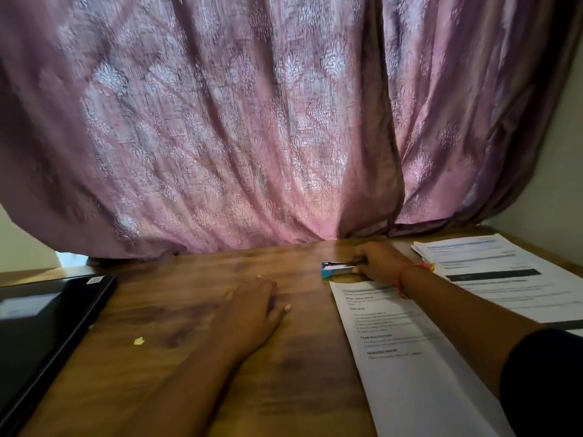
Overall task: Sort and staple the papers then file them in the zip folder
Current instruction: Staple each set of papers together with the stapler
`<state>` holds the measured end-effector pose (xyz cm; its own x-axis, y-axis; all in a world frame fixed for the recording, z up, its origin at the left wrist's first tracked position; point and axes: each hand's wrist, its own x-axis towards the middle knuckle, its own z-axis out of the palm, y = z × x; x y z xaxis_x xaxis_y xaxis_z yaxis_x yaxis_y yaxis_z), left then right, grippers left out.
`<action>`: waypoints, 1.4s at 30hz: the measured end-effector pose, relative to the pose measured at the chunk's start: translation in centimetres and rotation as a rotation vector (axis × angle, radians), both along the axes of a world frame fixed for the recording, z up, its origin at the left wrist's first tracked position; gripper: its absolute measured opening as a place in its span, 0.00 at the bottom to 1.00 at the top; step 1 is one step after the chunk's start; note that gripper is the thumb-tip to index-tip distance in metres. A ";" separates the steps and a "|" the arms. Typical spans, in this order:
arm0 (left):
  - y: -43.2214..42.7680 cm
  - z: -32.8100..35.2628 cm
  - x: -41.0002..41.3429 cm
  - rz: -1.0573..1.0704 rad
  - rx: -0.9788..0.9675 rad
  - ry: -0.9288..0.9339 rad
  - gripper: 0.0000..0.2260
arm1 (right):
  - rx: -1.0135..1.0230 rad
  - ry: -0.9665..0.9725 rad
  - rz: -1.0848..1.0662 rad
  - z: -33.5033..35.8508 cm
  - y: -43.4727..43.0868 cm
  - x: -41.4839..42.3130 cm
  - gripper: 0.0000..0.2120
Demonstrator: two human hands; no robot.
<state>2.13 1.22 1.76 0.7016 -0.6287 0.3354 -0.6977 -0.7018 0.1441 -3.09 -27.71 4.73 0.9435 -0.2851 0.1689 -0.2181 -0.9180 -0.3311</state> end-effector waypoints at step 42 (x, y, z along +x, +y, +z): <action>-3.7 -1.1 -5.4 -0.198 0.004 0.063 0.17 | -0.267 0.486 0.039 4.1 -2.9 -5.2 0.32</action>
<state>-3.30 -2.53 0.67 0.5834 -0.7579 0.2920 -0.8120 -0.5522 0.1891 -8.30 -30.64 8.88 0.9399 -0.2553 -0.2268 -0.2518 -0.9668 0.0443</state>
